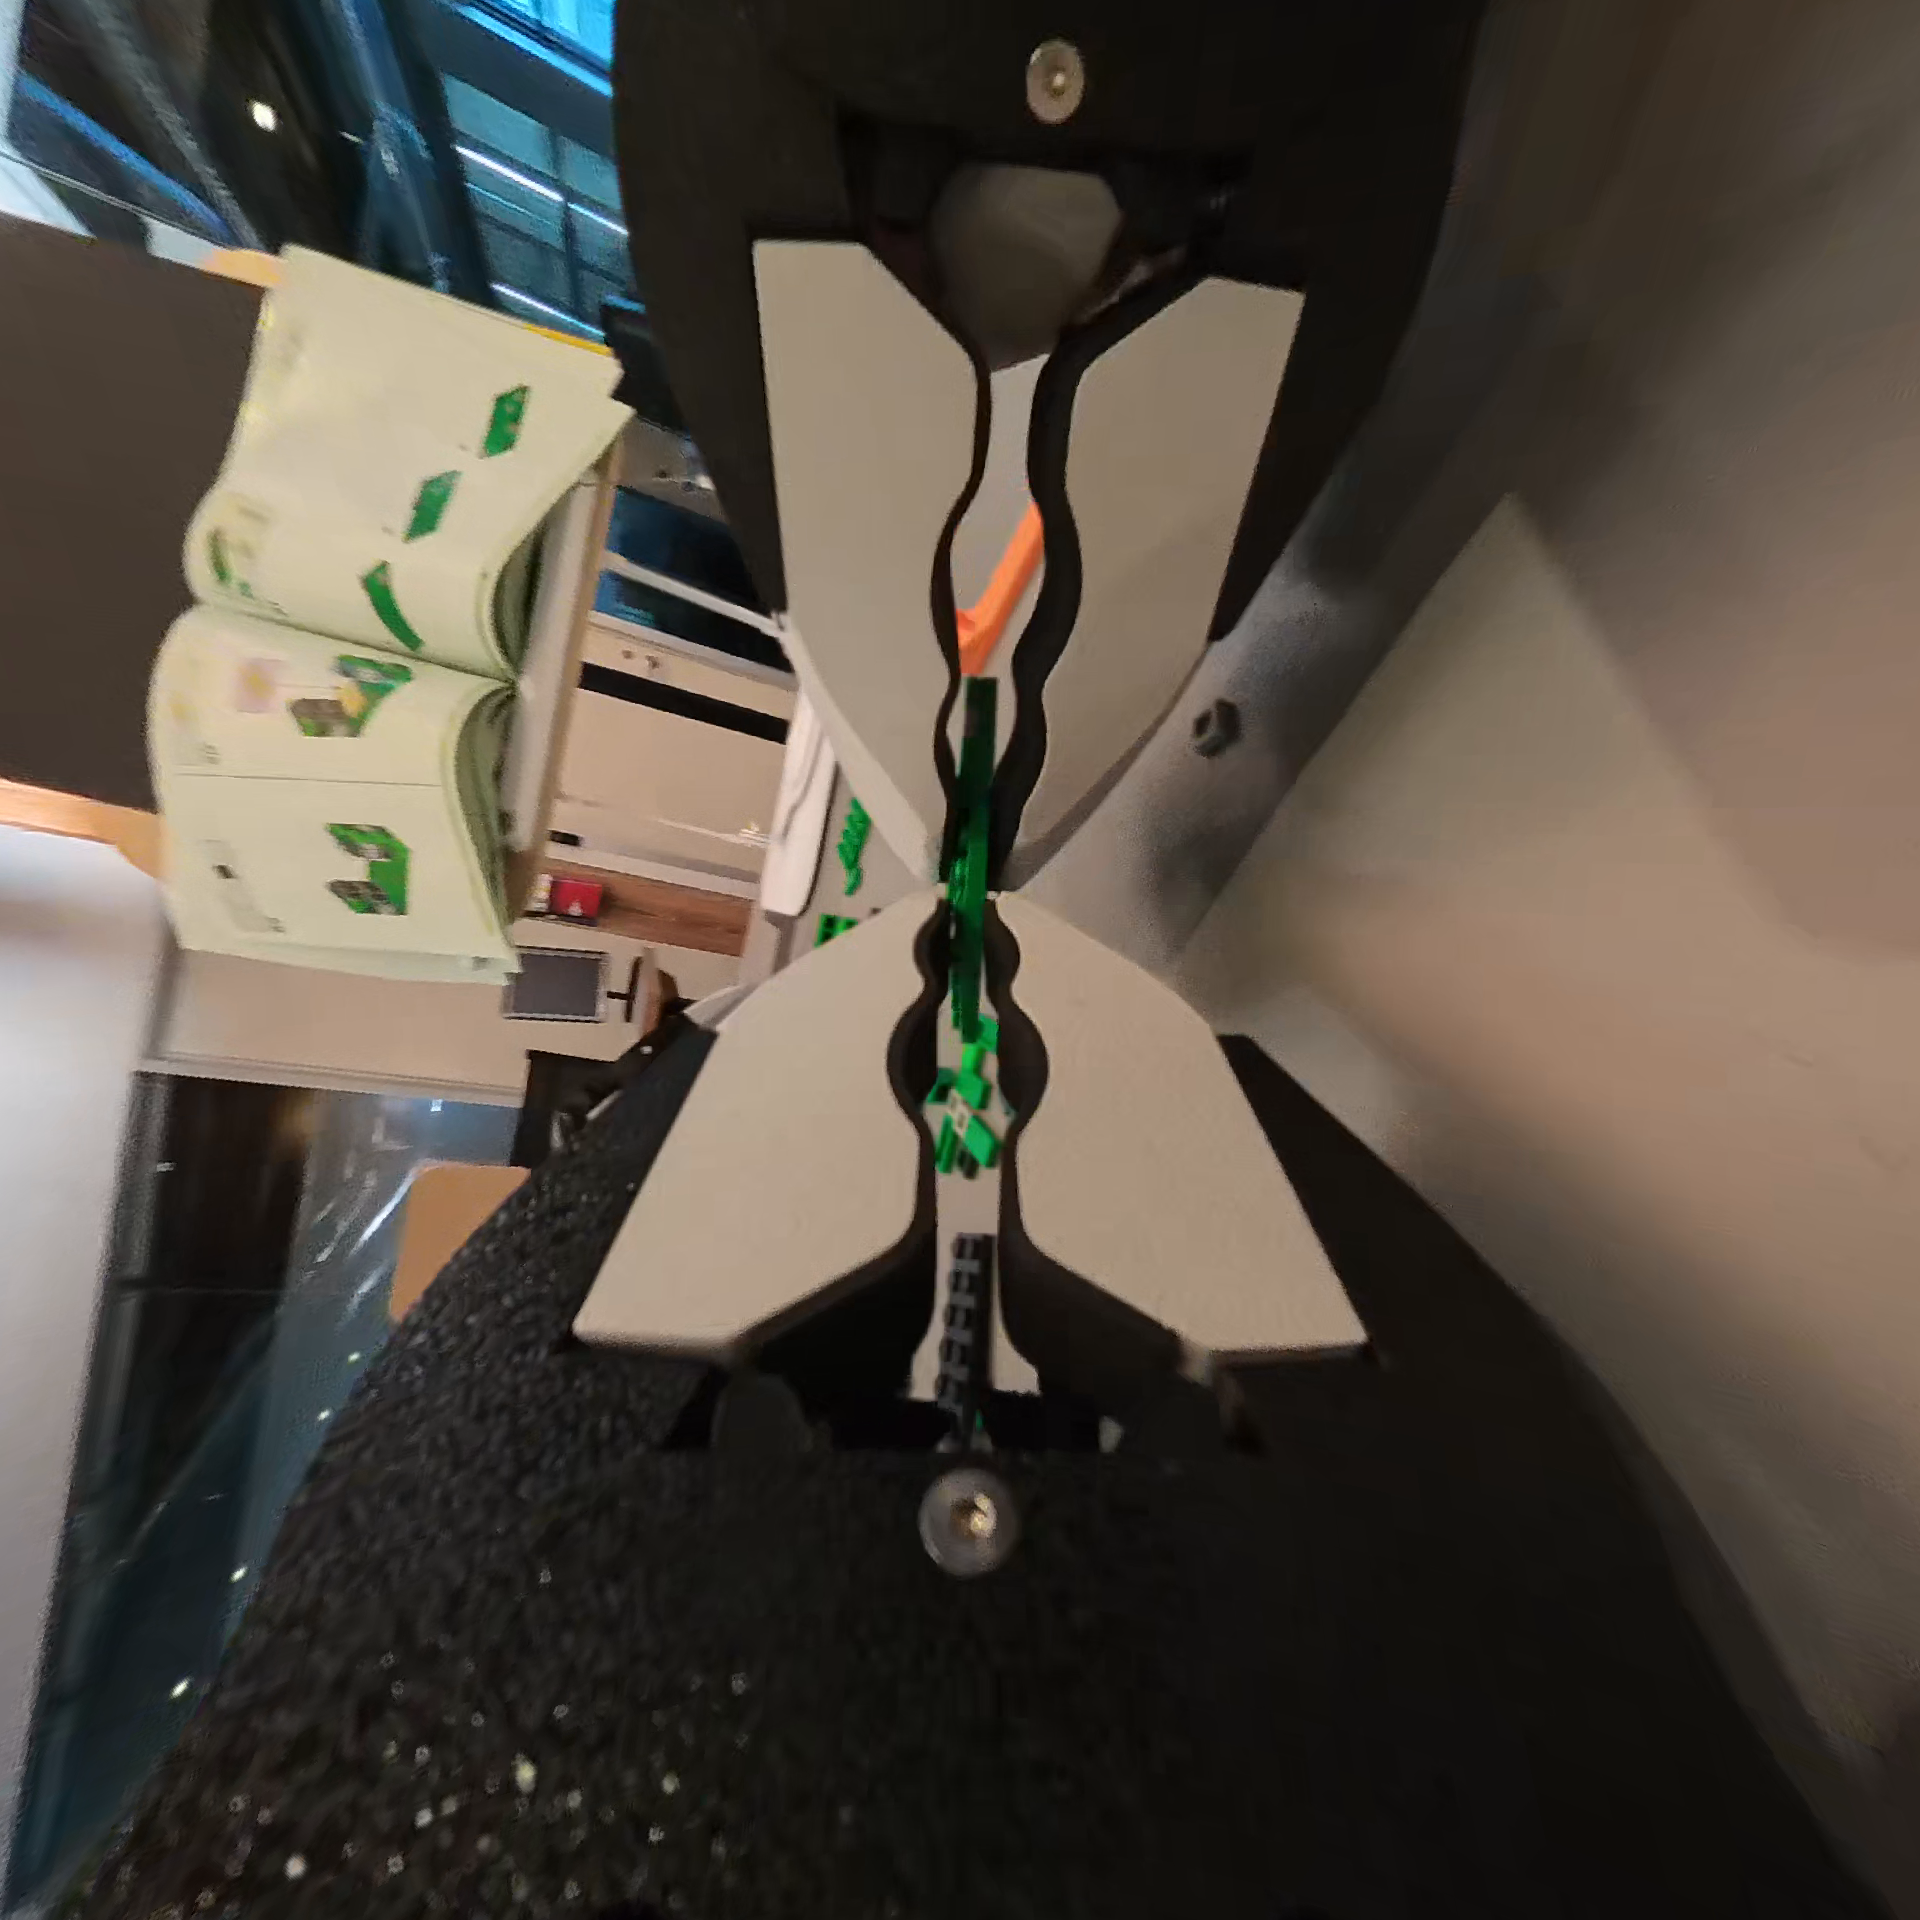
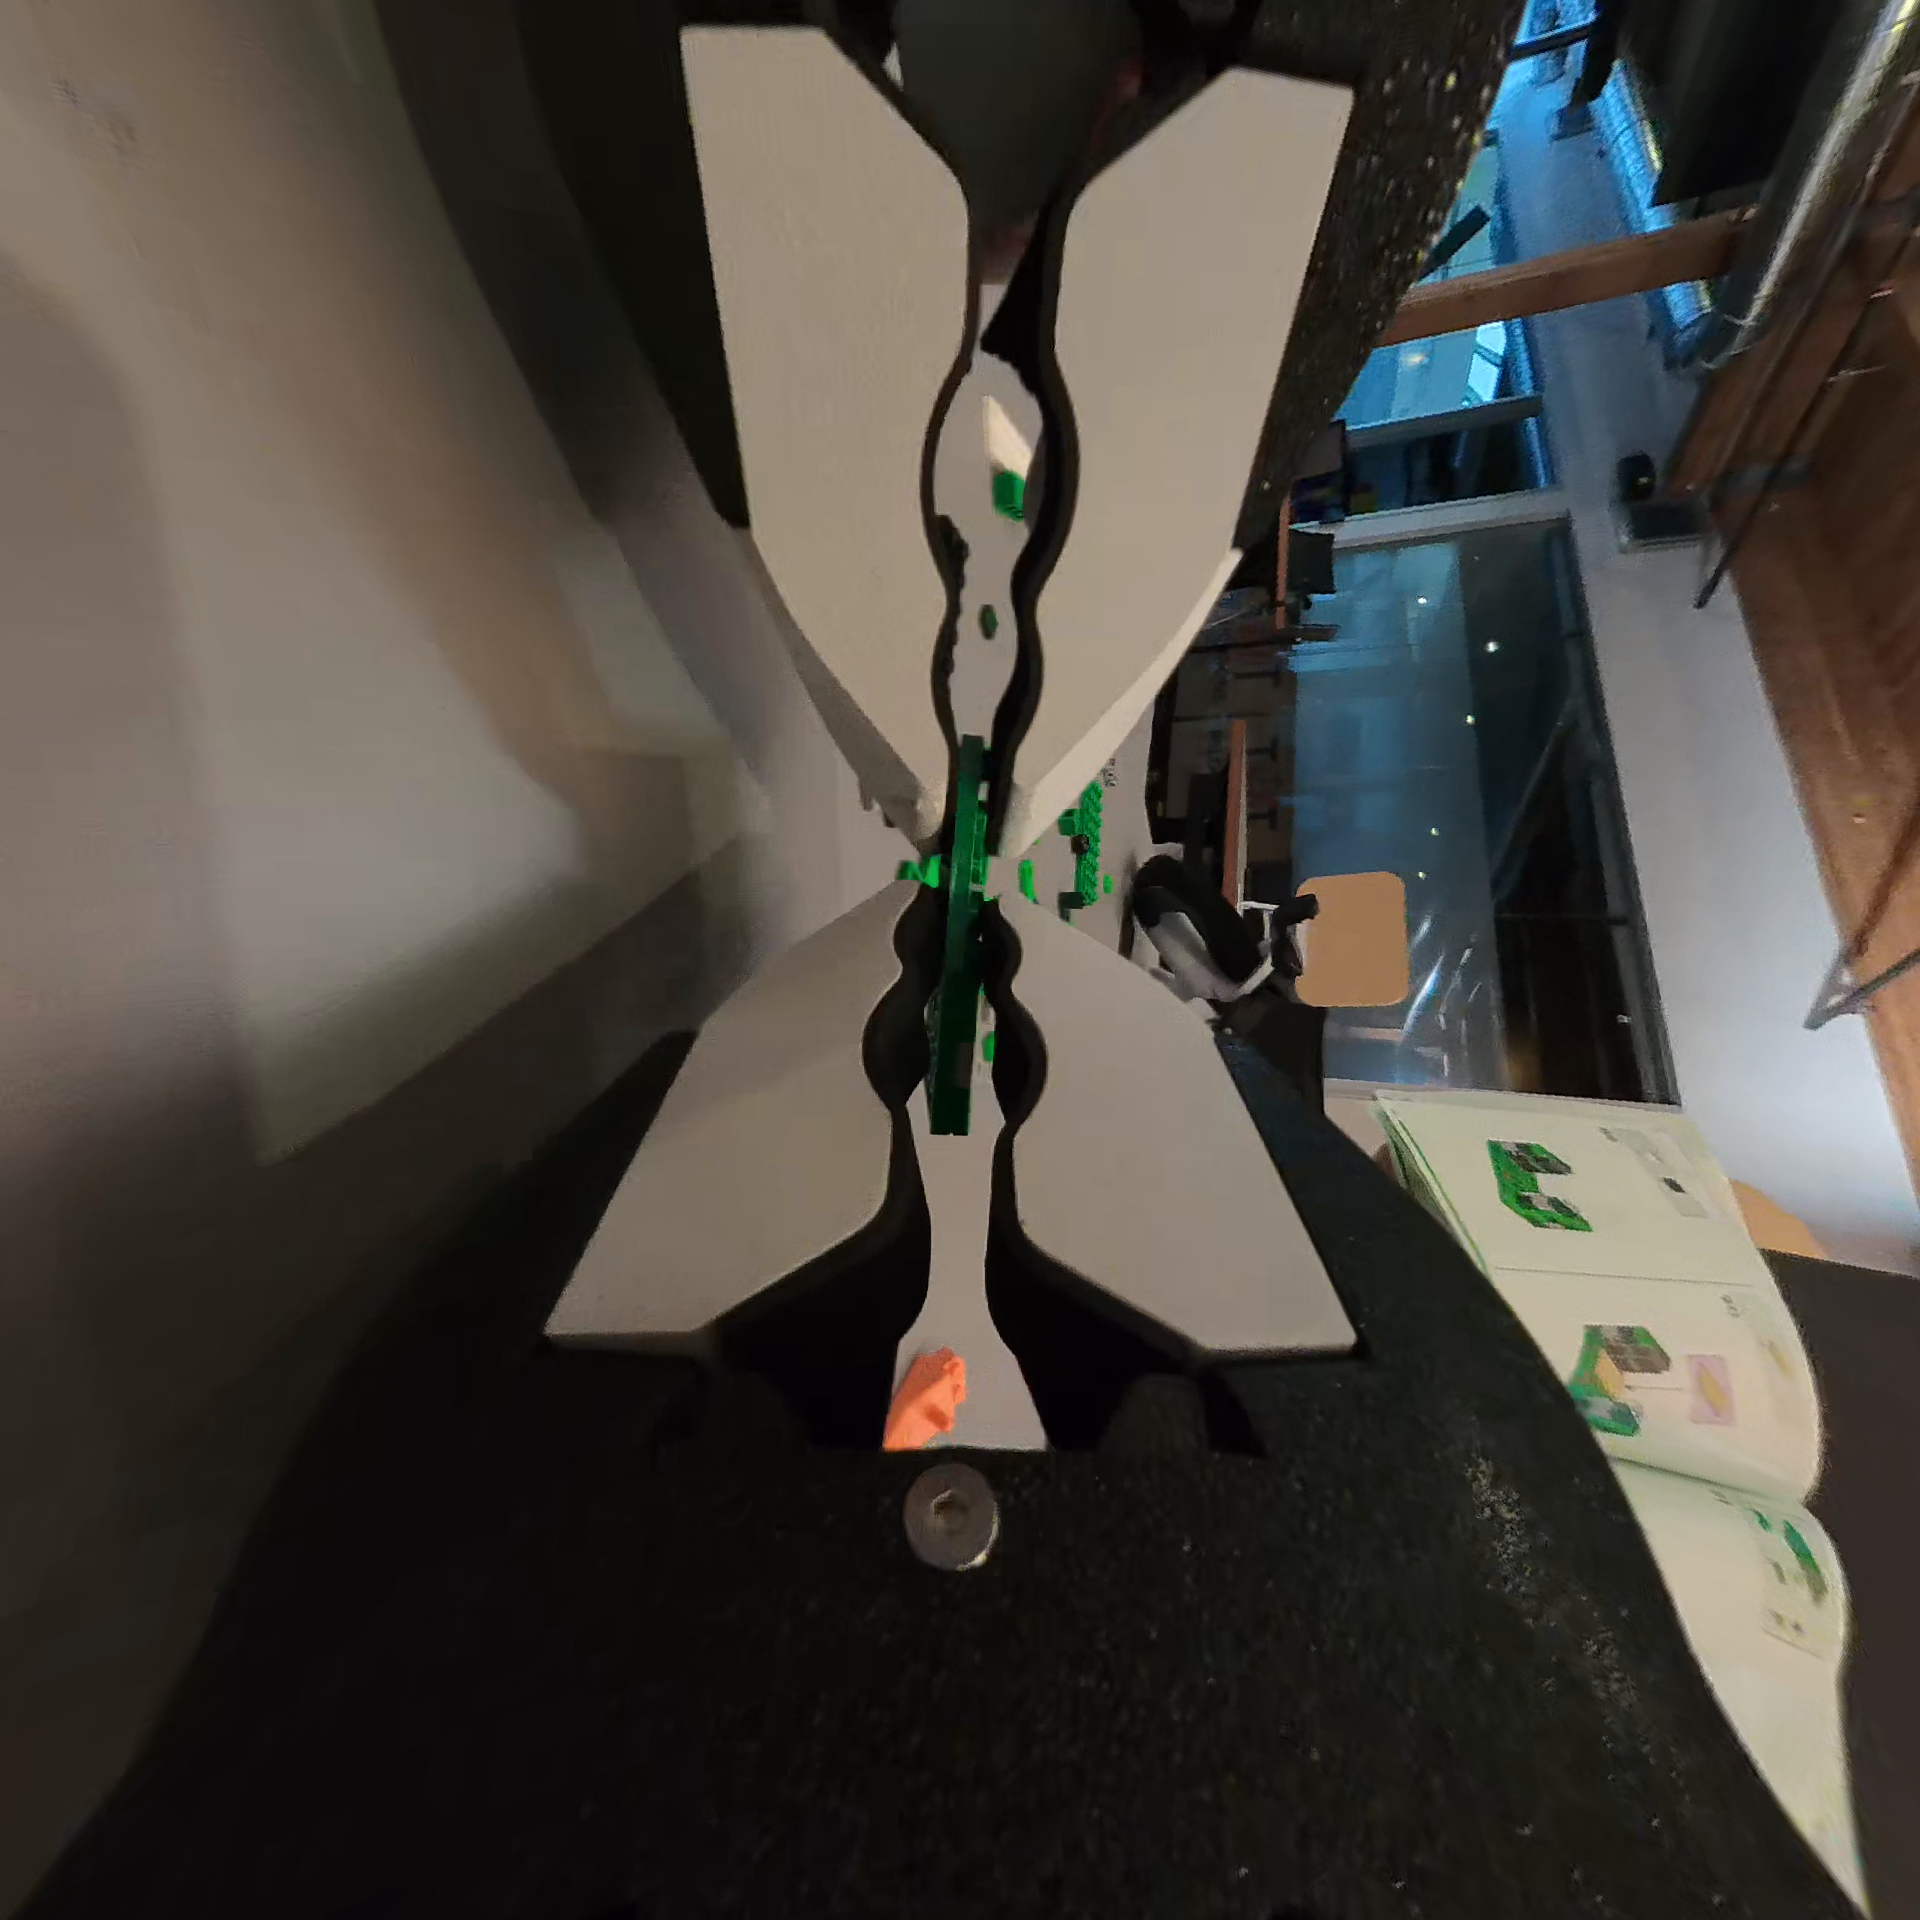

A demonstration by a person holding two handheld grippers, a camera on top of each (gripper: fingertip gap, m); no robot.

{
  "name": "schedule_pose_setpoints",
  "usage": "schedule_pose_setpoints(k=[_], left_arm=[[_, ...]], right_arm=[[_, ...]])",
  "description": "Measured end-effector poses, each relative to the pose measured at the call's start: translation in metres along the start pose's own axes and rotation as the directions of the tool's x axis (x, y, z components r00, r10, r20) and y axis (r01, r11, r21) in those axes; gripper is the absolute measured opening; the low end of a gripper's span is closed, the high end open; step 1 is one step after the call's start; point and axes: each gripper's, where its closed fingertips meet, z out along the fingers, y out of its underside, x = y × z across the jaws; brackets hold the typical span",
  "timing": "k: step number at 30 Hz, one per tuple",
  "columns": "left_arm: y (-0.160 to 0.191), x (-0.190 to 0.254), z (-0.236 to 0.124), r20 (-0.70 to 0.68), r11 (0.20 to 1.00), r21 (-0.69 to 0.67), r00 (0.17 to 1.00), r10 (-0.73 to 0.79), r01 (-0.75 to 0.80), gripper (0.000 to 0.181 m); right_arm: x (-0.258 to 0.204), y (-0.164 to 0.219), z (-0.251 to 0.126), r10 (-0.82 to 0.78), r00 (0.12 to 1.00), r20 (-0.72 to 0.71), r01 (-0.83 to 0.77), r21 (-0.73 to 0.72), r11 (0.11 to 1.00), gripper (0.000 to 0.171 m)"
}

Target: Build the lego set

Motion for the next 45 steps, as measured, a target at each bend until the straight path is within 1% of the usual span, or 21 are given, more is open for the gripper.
schedule_pose_setpoints(k=[2, 3, 5, 8, 12, 16, 20, 21, 22, 23, 25, 28, 32, 35, 37, 41, 45], left_arm=[[0.001, -0.008, 0.001, 0.059, 1.000, -0.011, 0.998, 0.016, -0.016, 0.015], [0.003, -0.008, 0.001, 0.063, 0.999, -0.022, 0.997, 0.037, -0.036, 0.014], [0.000, -0.005, 0.001, 0.058, 0.996, -0.013, 0.994, 0.087, -0.087, 0.006], [-0.005, -0.003, 0.000, 0.068, 0.981, -0.016, 0.979, 0.194, -0.193, 0.005], [-0.011, 0.001, -0.001, 0.078, 0.960, -0.017, 0.956, 0.281, -0.281, 0.005], [-0.013, 0.009, 0.001, 0.059, 0.949, -0.022, 0.947, 0.317, -0.316, 0.005], [-0.016, 0.016, 0.002, 0.041, 0.943, -0.013, 0.942, 0.333, -0.332, 0.006], [-0.016, 0.017, 0.002, 0.041, 0.942, -0.021, 0.941, 0.336, -0.335, 0.006], [-0.016, 0.020, 0.002, 0.019, 0.954, -0.019, 0.954, 0.300, -0.299, 0.006], [-0.015, 0.020, 0.002, 0.008, 0.966, -0.012, 0.966, 0.259, -0.259, 0.005], [-0.014, 0.018, 0.001, 0.012, 0.973, -0.003, 0.973, 0.229, -0.229, 0.004], [-0.013, 0.016, 0.001, 0.016, 0.978, -0.011, 0.977, 0.211, -0.211, 0.004], [-0.013, 0.014, 0.000, 0.019, 0.984, -0.004, 0.984, 0.178, -0.178, 0.004], [-0.013, 0.013, 0.000, 0.014, 0.985, -0.005, 0.985, 0.171, -0.171, 0.004], [-0.015, 0.013, 0.000, 0.020, 0.983, 0.005, 0.983, 0.181, -0.181, 0.004], [-0.018, 0.015, -0.001, 0.028, 0.978, 0.012, 0.977, 0.209, -0.210, 0.004], [-0.019, 0.012, -0.002, 0.028, 0.986, 0.029, 0.986, 0.164, -0.165, 0.005]], right_arm=[[0.003, -0.003, -0.003, 0.007, 1.000, -0.003, -0.007, 0.017, 1.000, 0.007], [0.003, -0.004, -0.004, 0.011, 1.000, -0.006, -0.011, 0.028, 1.000, 0.007], [0.005, -0.006, -0.007, 0.007, 1.000, -0.015, -0.006, 0.043, 0.999, 0.007], [0.005, -0.009, -0.012, -0.001, 1.000, 0.000, 0.001, 0.077, 0.997, 0.007], [0.000, -0.011, -0.018, -0.006, 0.998, 0.070, -0.002, 0.106, 0.994, 0.010], [-0.005, -0.009, -0.020, -0.062, 0.989, 0.136, 0.051, 0.086, 0.995, 0.010], [-0.010, -0.006, -0.021, -0.026, 0.975, 0.220, 0.007, 0.088, 0.996, 0.009], [-0.010, -0.005, -0.020, -0.010, 0.973, 0.230, -0.010, 0.082, 0.997, 0.010], [-0.012, -0.004, -0.018, 0.019, 0.969, 0.248, -0.039, 0.076, 0.996, 0.011], [-0.012, -0.004, -0.017, 0.048, 0.968, 0.248, -0.070, 0.079, 0.994, 0.012], [-0.009, -0.003, -0.015, 0.078, 0.970, 0.229, -0.099, 0.084, 0.992, 0.013], [-0.006, -0.001, -0.011, 0.057, 0.983, 0.172, -0.074, 0.090, 0.993, 0.013], [-0.002, 0.001, -0.009, 0.073, 0.988, 0.135, -0.087, 0.099, 0.991, 0.012], [0.000, 0.002, -0.006, 0.056, 0.993, 0.101, -0.066, 0.098, 0.993, 0.017], [-0.001, 0.003, -0.004, 0.053, 0.993, 0.105, -0.062, 0.086, 0.994, 0.020], [-0.002, 0.004, -0.003, 0.034, 0.994, 0.105, -0.044, 0.087, 0.995, 0.013], [0.002, 0.003, -0.005, 0.001, 0.997, 0.080, -0.008, 0.076, 0.997, 0.009]])
